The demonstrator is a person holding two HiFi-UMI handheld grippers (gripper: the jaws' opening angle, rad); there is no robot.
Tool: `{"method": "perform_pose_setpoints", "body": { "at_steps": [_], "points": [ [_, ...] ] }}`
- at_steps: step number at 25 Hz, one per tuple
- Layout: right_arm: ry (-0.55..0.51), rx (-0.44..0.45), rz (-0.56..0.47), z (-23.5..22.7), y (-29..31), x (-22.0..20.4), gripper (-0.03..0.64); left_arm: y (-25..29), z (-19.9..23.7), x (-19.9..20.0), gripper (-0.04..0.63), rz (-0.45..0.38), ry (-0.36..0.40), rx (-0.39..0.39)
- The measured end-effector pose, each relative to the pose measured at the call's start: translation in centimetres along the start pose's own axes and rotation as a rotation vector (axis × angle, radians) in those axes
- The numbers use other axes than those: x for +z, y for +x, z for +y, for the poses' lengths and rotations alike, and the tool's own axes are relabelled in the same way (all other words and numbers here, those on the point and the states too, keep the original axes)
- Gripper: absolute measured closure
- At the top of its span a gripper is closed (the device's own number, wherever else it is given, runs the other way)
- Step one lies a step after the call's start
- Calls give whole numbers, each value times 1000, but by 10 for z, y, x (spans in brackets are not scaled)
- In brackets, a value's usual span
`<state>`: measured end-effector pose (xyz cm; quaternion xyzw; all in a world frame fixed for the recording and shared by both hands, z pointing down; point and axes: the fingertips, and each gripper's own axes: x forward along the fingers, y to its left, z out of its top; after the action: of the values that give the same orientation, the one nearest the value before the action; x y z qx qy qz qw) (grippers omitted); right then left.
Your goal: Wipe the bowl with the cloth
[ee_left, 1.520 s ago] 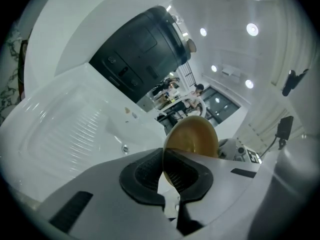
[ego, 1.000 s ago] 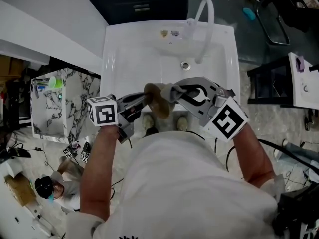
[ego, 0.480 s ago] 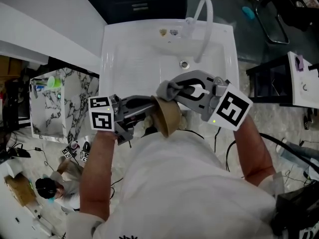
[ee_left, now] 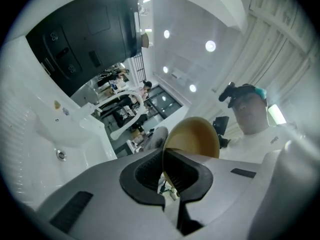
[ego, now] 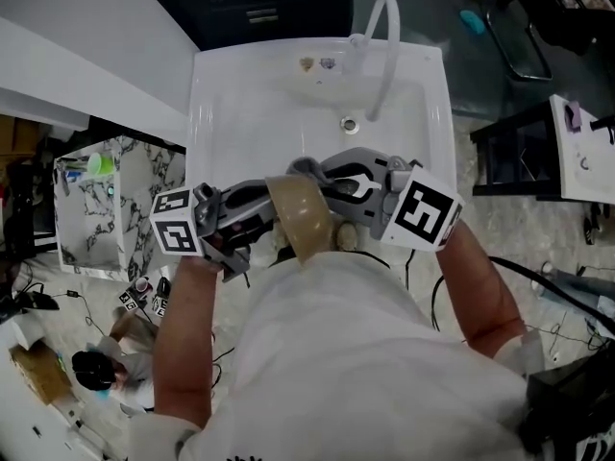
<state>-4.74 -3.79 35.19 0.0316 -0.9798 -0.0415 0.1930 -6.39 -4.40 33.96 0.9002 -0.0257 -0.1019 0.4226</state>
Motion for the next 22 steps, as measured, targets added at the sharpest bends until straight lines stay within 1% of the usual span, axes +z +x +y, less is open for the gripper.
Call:
{"method": "perform_pose_setpoints", "body": {
  "at_steps": [6, 11, 18, 22],
  "points": [
    [17, 36, 14, 15, 5, -7, 571, -4, 6, 7, 577, -27, 1, 21],
    [28, 72, 30, 30, 3, -12, 571, -10, 16, 12, 577, -64, -19, 66],
    [37, 134, 17, 49, -4, -8, 571, -18, 28, 13, 577, -84, -37, 108],
    [36, 165, -13, 54, -12, -1, 571, -21, 36, 9, 577, -93, -56, 120]
  ]
}}
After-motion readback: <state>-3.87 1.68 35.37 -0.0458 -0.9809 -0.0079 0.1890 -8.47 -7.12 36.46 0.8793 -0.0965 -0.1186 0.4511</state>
